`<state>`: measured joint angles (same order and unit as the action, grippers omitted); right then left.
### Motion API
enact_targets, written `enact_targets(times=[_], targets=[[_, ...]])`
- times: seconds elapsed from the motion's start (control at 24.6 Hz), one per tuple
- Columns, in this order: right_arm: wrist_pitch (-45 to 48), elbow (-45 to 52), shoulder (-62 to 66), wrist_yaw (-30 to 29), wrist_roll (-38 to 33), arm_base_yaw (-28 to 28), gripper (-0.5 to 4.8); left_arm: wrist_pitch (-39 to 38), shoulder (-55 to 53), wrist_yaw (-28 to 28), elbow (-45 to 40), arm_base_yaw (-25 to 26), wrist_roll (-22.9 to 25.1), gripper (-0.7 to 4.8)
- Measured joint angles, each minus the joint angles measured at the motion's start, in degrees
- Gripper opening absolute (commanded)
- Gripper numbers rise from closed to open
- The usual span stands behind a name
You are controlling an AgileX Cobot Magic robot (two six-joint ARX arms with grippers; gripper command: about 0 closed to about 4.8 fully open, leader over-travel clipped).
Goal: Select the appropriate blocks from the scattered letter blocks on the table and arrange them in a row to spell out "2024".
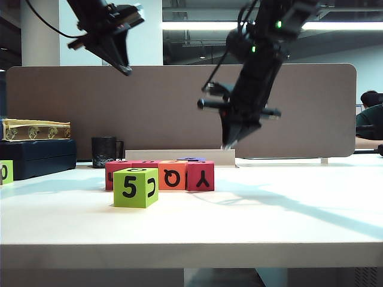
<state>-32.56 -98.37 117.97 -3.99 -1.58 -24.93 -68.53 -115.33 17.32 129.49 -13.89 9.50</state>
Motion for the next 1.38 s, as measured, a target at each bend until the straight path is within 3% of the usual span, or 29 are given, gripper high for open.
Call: enact_targets(times=[0.24,0.37,0.49,1.02,1.26,1.38], targets=[[-11.3,-6.3,-5.7,0.2,3.0,-0.3,-0.01,-3.3,3.6,-0.8,0.0,2.8,0.2,-0.06],[-16.3,-9.7,-9.5,-3.2,3.2,-0.4,-0.02,-5.3,3.8,-0.7,0.0,3.2,0.3,-0.06],[-19.6,-10.7,-13.7,-4.9,3.2,-1.6,-0.01,-5.9,3.9,4.5,0.0,3.0,0.8,-0.06],[-24.7,-11.0,-16.9,-6.1,3.2,-2.5,-0.01,-5.8,7.4,7.1,-0.2,1.3,1.2,-0.06],[-26.2,-17.5,-20.5,-6.2,3.2,-2.5,-0.01,-5.7,17.0,-0.4,-0.2,1.5,0.7,-0.06],[-26.2,-20.0,-23.2,-6.1,3.2,-2.5,-0.01,-5.2,22.3,-1.4,-0.2,1.5,0.5,-0.06]])
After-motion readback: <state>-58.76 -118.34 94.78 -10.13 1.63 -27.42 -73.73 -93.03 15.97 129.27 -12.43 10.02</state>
